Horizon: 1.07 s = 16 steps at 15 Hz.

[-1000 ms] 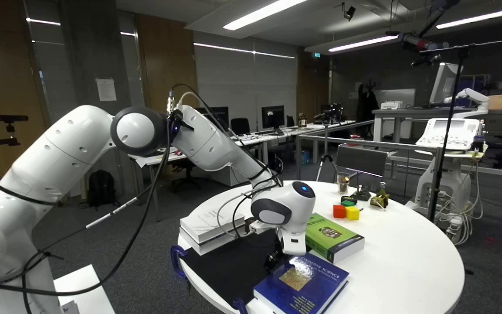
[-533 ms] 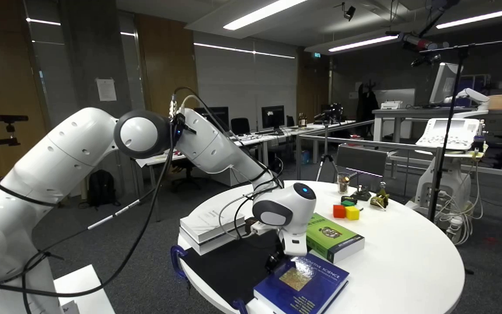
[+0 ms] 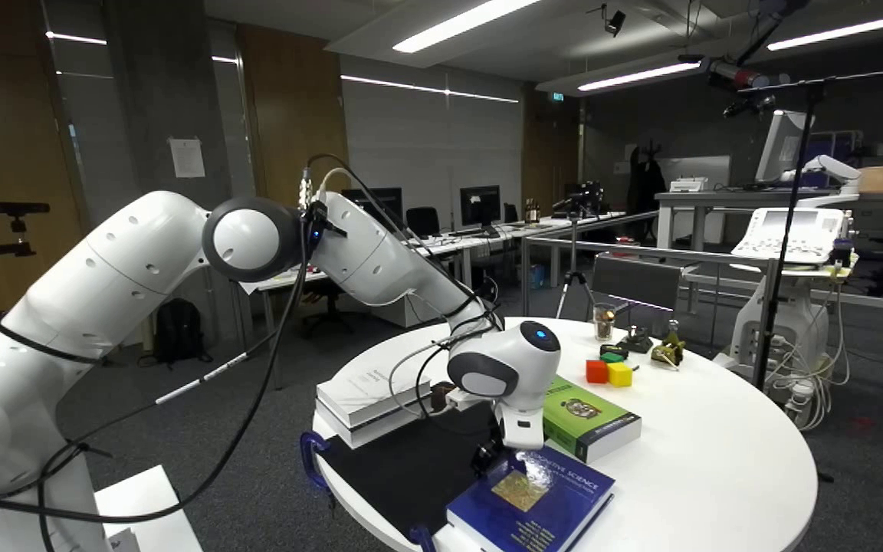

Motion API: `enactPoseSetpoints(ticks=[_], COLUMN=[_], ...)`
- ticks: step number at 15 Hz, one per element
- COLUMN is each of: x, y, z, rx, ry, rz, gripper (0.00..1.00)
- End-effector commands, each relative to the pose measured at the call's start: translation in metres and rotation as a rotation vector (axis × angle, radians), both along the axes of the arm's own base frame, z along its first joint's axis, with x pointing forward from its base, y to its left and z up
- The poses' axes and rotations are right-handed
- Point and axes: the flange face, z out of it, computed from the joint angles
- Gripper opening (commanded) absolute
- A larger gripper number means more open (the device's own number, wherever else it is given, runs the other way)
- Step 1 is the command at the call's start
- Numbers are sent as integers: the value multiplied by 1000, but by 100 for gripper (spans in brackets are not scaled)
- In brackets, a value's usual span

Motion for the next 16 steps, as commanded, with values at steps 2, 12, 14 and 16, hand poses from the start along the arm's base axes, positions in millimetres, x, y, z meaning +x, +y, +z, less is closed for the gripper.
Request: enactPoseSetpoints(ticks=[2, 12, 14, 16], x=[7, 4, 3, 1], y=[-22, -42, -47, -52], z=[5, 5, 6, 7], rx=[12, 16, 18, 18], ry=[-44, -63, -68, -74], rz=[-68, -118, -133, -150], gripper=[100, 100, 100, 100])
